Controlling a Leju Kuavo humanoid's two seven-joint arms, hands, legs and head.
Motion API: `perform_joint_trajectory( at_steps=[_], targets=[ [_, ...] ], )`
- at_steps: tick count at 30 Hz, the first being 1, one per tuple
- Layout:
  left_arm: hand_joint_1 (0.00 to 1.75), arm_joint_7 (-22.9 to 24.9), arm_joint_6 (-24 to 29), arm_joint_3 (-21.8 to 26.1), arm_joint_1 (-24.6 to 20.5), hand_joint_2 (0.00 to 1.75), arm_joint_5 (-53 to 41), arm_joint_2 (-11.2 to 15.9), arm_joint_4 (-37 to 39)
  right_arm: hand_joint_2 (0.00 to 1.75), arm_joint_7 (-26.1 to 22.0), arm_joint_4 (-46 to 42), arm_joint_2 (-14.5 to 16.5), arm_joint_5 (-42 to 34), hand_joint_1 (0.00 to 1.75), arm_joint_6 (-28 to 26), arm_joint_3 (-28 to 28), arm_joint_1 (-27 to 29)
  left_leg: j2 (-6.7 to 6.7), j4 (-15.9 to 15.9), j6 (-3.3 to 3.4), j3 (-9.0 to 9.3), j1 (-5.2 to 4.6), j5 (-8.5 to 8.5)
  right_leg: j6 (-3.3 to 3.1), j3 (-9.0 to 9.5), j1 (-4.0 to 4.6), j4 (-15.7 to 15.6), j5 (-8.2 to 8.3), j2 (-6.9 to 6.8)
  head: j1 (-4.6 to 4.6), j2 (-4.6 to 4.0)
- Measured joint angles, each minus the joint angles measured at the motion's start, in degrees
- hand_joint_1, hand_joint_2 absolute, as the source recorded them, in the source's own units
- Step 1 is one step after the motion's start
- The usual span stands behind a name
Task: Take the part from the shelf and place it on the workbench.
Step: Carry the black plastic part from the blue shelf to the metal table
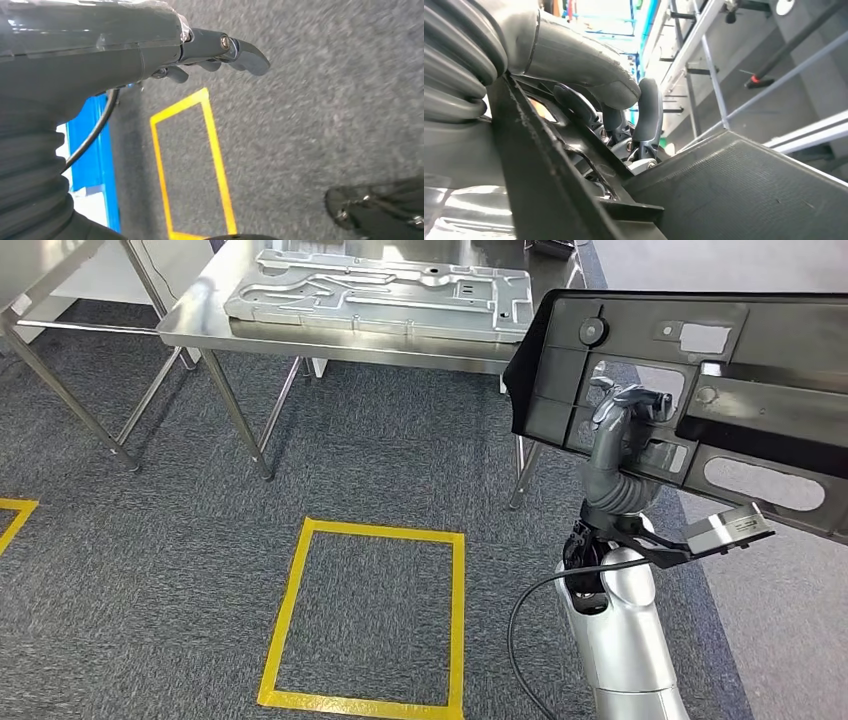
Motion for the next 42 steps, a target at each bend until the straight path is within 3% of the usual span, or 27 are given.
perform_joint_trajectory(
  at_steps=[1, 2, 3, 5, 6, 8, 11, 13, 16, 17, 18, 21, 24, 25, 27, 29, 32, 33, 34, 35, 37, 38, 40, 42],
  targets=[
    [0.00, -0.1, 0.0, 0.0, 0.0, 1.75, 0.0, 0.0, 0.0, 1.75, 0.0, 0.3, -0.1, -0.1, 1.75, -0.1, 0.1, 0.0, -0.02, 0.0, 0.02, 0.34, -0.02, -0.36, 0.12, -2.07, -0.08, 2.5, -0.83, -0.01, 0.00, 0.00],
    [0.00, -0.2, 0.0, 0.0, 0.1, 1.75, 0.0, 0.0, 0.0, 1.75, 0.1, 0.6, -0.1, -0.1, 1.75, -0.4, 0.2, 0.0, -0.05, 0.0, 0.02, 0.80, -0.04, -0.76, 0.15, -3.27, -0.13, 3.1, -0.61, -0.02, 0.00, -0.01],
    [0.00, -0.2, 0.0, 0.0, 0.3, 1.75, -0.1, 0.0, 0.0, 1.75, 0.2, 0.8, -0.2, -0.1, 1.75, -0.8, 0.3, 0.0, -0.09, 0.0, -0.01, 1.41, -0.07, -1.20, 0.12, -3.42, -0.15, 1.7, 0.93, -0.03, 0.00, -0.01],
    [0.00, -0.1, 0.0, 0.0, 0.7, 1.75, -0.4, 0.0, 0.0, 1.75, 0.5, 1.0, -0.4, -0.1, 1.75, -1.8, 0.6, 0.0, -0.12, 0.0, -0.15, 2.68, -0.13, -2.18, -0.41, -1.32, 0.03, -5.9, 6.50, -0.06, 0.00, -0.01],
    [0.00, 0.0, 0.0, 0.0, 0.8, 1.75, -0.5, -0.1, 0.0, 1.75, 0.6, 1.0, -0.5, 0.0, 1.75, -2.2, 0.7, 0.0, -0.15, 0.0, -0.34, 3.19, -0.20, -2.62, -0.76, -0.23, 0.25, -9.4, 8.20, -0.13, 0.01, -0.01],
    [0.00, 0.4, 0.2, -0.1, 1.0, 1.75, -0.5, -0.1, 0.0, 1.75, 0.8, 1.1, -0.6, -0.1, 1.75, -2.5, 1.0, 0.0, -0.14, 0.0, -0.95, 3.71, -0.24, -3.16, -1.55, 0.88, 0.68, -12.7, 9.25, -0.23, -0.01, -0.01],
    [0.00, 0.8, 1.0, 0.0, 1.3, 1.75, 0.3, -0.1, 0.0, 1.75, 1.1, 1.6, -0.9, -0.7, 1.75, -1.8, 1.3, -0.3, 0.00, 1.2, -1.92, 4.22, -0.34, -3.39, -2.49, 2.25, 0.44, -13.5, 9.11, -0.21, -0.02, -0.01],
    [0.00, 0.7, 1.7, 0.3, 1.3, 1.75, 1.2, 0.0, 0.0, 1.75, 0.9, 2.5, -1.0, -1.1, 1.75, -1.1, 1.5, -1.2, 0.03, 5.4, -2.39, 2.30, -0.26, -4.70, -2.91, 3.46, 0.02, -13.9, 8.77, -0.26, -0.05, -0.01],
    [0.00, 0.3, 2.2, 1.0, 1.3, 1.75, 2.3, 0.0, 0.0, 1.75, 0.7, 4.1, -1.0, -1.1, 1.75, -0.8, 2.1, -2.7, 0.04, 15.5, -3.19, -4.48, 0.24, -8.67, -3.08, 4.33, -0.03, -14.0, 7.85, -0.24, -0.05, -0.01],
    [0.00, 0.2, 2.3, 1.1, 1.3, 1.75, 2.5, 0.1, 0.0, 1.75, 0.6, 4.5, -1.0, -1.1, 1.75, -1.0, 2.1, -2.9, 0.05, 16.7, -3.43, -6.01, 0.39, -8.92, -3.00, 4.68, -0.04, -13.9, 7.50, -0.22, -0.04, -0.01],
    [0.00, 0.1, 2.3, 1.2, 1.3, 1.75, 2.5, 0.1, 0.0, 1.75, 0.6, 4.8, -1.0, -1.0, 1.75, -1.3, 2.1, -3.2, 0.06, 15.8, -3.61, -6.44, 0.52, -7.81, -2.85, 5.11, -0.08, -13.9, 7.12, -0.19, -0.04, -0.01],
    [0.00, 0.1, 2.3, 1.3, 1.3, 1.75, 2.6, 0.2, 0.0, 1.75, 0.6, 5.2, -1.0, -1.0, 1.75, -1.7, 2.1, -3.7, 0.10, 9.6, -3.76, -4.99, 0.75, -3.03, -2.48, 6.14, -0.21, -13.7, 6.29, -0.16, -0.04, -0.01],
    [0.00, 0.1, 2.3, 1.4, 1.3, 1.75, 2.6, 0.2, 0.0, 1.75, 0.6, 5.3, -1.0, -1.0, 1.75, -1.7, 2.1, -3.9, 0.12, 6.6, -3.64, -4.02, 0.72, -1.45, -2.25, 6.50, -0.22, -13.6, 5.93, -0.18, -0.04, -0.01],
    [0.00, 0.1, 2.3, 1.4, 1.2, 1.75, 2.6, 0.2, 0.0, 1.75, 0.6, 5.5, -1.0, -1.0, 1.75, -1.7, 2.2, -4.2, 0.14, 4.7, -3.26, -3.34, 0.60, -0.74, -1.90, 6.66, -0.19, -13.6, 5.58, -0.17, -0.04, -0.01],
    [0.00, -0.2, 2.3, 1.6, 0.9, 1.75, 2.7, 0.2, 0.0, 1.75, 0.9, 5.8, -1.0, -0.9, 1.75, -1.9, 2.2, -4.9, 0.10, 0.9, -1.79, -1.57, 0.45, 0.56, -0.62, 7.15, -0.22, -12.9, 4.88, -0.18, -0.03, -0.01],
    [0.00, -0.4, 2.3, 1.9, 0.7, 1.75, 2.8, 0.2, 0.0, 1.75, 1.0, 6.0, -1.1, -0.8, 1.75, -2.1, 2.1, -5.4, 0.03, 0.5, -0.54, -0.61, 0.47, 0.37, 0.32, 5.53, -0.33, -9.3, 3.90, -0.20, -0.03, -0.01],
    [0.00, -0.3, 2.4, 2.0, 0.5, 1.75, 2.8, 0.2, 0.0, 1.75, 1.0, 6.3, -1.4, -0.8, 1.75, -2.0, 2.1, -5.3, -0.01, 0.4, -0.04, 0.19, 0.34, -0.47, 0.74, -1.58, -0.35, 1.2, 0.13, -0.22, -0.02, -0.01],
    [0.00, -0.3, 2.4, 2.1, 0.5, 1.75, 2.7, 0.2, 0.0, 1.75, 1.0, 6.4, -1.6, -0.8, 1.75, -1.9, 2.1, -5.2, -0.05, 0.4, 0.04, 0.57, 0.23, -0.84, 0.72, -3.40, -0.33, 3.1, -0.38, -0.22, -0.02, -0.01],
    [0.00, -0.2, 2.4, 2.1, 0.5, 1.75, 2.6, 0.2, 0.0, 1.75, 0.9, 6.6, -1.7, -0.8, 1.75, -1.9, 2.0, -5.0, -0.09, 0.4, 0.07, 1.07, 0.09, -1.24, 0.54, -4.23, -0.27, 2.9, 0.30, -0.21, -0.02, -0.01],
    [0.00, -0.2, 2.4, 2.2, 0.6, 1.75, 2.5, 0.2, 0.0, 1.75, 0.9, 6.6, -1.8, -0.8, 1.75, -1.9, 2.0, -5.0, -0.12, 0.4, 0.09, 1.71, -0.07, -1.68, 0.15, -3.93, -0.13, 0.5, 2.28, -0.21, -0.02, -0.01],
    [0.00, -0.2, 2.3, 2.2, 0.5, 1.75, 2.4, 0.1, 0.1, 1.75, 0.7, 6.7, -2.1, -0.8, 1.75, -2.0, 1.9, -4.9, -0.15, 0.3, 0.03, 2.95, -0.35, -2.60, -1.10, -1.73, 0.46, -7.2, 7.74, -0.22, -0.03, -0.01],
    [0.00, -0.2, 2.2, 2.2, 0.5, 1.75, 2.3, 0.1, 0.1, 1.75, 0.7, 6.7, -2.2, -0.8, 1.75, -2.1, 1.7, -4.8, -0.19, 0.3, -0.13, 3.34, -0.40, -3.00, -1.69, -0.80, 0.83, -10.3, 9.13, -0.22, 0.03, -0.01],
    [0.00, -0.2, 2.1, 2.2, 0.3, 1.75, 2.2, 0.0, 0.2, 1.75, 0.6, 6.7, -2.3, -0.7, 1.75, -2.2, 1.5, -4.8, -0.20, 0.3, -0.70, 3.77, -0.39, -3.39, -2.45, -0.04, 1.34, -12.7, 9.63, -0.17, 0.14, -0.01],
    [0.00, -0.2, 2.0, 2.2, 0.2, 1.75, 2.1, 0.0, 0.1, 1.75, 0.6, 6.6, -2.4, -0.7, 1.75, -2.2, 1.3, -4.7, -0.11, 0.8, -1.40, 4.22, -0.42, -3.54, -2.96, 1.07, 1.12, -13.5, 9.67, -0.13, 0.22, -0.01]
  ],
)
